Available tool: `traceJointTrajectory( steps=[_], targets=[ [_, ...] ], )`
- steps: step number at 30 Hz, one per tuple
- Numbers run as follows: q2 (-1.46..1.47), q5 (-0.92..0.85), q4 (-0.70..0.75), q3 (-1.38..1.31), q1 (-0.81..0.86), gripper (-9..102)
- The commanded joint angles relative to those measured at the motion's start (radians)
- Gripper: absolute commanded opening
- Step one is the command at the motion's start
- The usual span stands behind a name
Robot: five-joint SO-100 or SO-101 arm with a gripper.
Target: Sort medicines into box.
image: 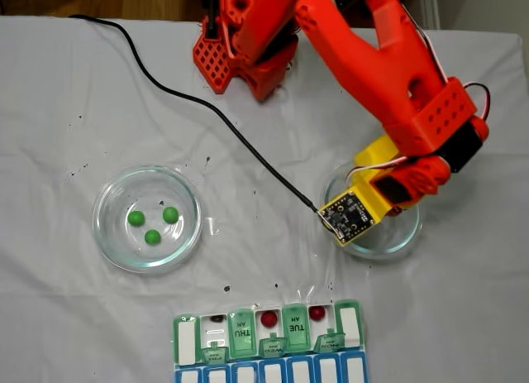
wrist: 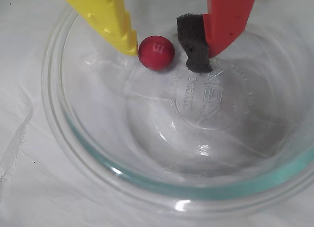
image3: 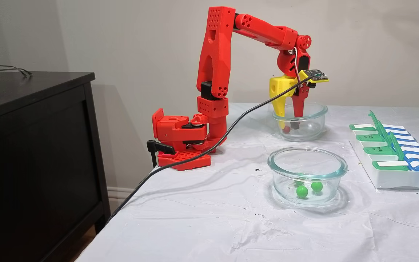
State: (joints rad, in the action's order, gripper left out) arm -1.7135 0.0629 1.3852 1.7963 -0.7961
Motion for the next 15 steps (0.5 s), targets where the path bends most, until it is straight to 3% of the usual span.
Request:
traceJointTrajectory(
  steps=[1,15],
  targets=[
    [-0.040,-0.002,0.002,0.006,-0.043,17],
    [-0.025,-0.015,0.003,0.077,-0.101,21]
  ],
)
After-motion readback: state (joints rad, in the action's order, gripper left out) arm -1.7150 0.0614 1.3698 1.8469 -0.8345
